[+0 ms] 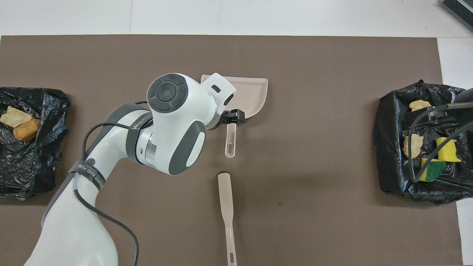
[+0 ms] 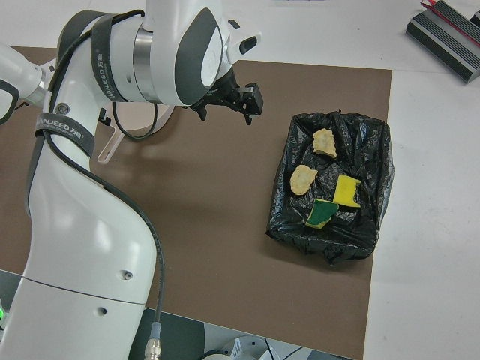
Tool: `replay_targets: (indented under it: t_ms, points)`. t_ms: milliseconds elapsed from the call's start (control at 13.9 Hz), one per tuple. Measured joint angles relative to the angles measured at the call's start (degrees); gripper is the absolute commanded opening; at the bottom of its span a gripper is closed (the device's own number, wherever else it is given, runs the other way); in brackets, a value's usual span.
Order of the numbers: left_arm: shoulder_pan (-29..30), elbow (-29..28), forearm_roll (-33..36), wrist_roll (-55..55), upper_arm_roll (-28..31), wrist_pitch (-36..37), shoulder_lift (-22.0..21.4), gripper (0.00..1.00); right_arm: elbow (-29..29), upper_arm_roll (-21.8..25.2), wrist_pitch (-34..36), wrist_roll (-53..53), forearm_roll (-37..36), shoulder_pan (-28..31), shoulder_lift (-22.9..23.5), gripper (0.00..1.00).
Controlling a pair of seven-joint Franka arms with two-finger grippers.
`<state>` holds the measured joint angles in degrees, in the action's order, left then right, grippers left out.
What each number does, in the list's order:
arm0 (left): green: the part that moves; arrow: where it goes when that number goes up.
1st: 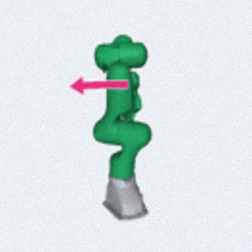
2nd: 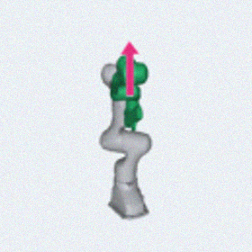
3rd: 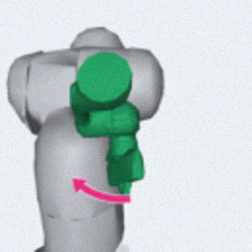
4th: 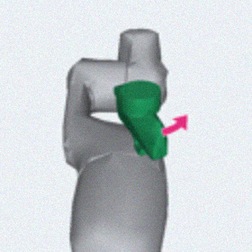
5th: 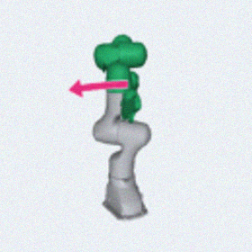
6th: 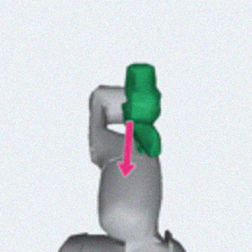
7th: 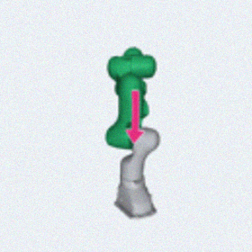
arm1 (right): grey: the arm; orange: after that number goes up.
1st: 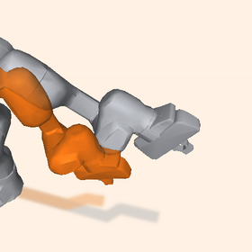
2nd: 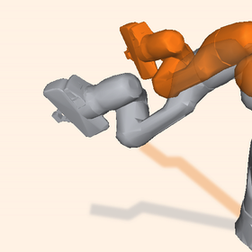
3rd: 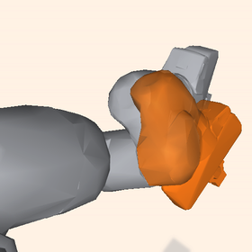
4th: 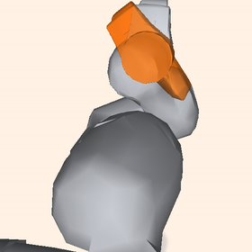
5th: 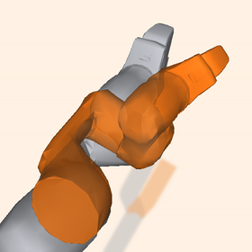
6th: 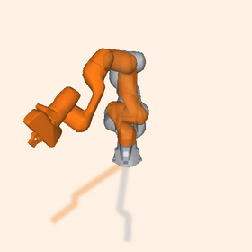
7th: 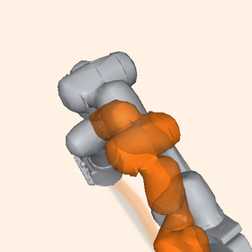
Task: Sweep and dump trash in bin
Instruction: 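Lower the dustpan onto the mat center and open the left gripper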
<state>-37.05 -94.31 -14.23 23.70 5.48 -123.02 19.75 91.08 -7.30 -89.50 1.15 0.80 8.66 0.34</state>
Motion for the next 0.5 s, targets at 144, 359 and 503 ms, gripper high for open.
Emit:
replay_targets:
  t_ms: [144, 359, 503]
  points:
    - [0.2, 0.1, 0.0, -0.1, 1.4, 2.7, -2.0, 1.00, 0.0, 0.0, 0.0, 0.0, 0.0, 0.0, 0.0, 1.00]
    - [2.6, 0.1, 0.0, -1.3, 2.8, 8.1, -4.8, 1.00, 0.0, 0.0, 0.0, 0.0, 0.0, 0.0, 0.0, 1.00]
    - [5.7, -0.2, 0.1, -5.4, 3.0, 12.3, -6.6, 1.00, 0.0, 0.0, 0.0, 0.0, 0.0, 0.0, 0.0, 1.00]
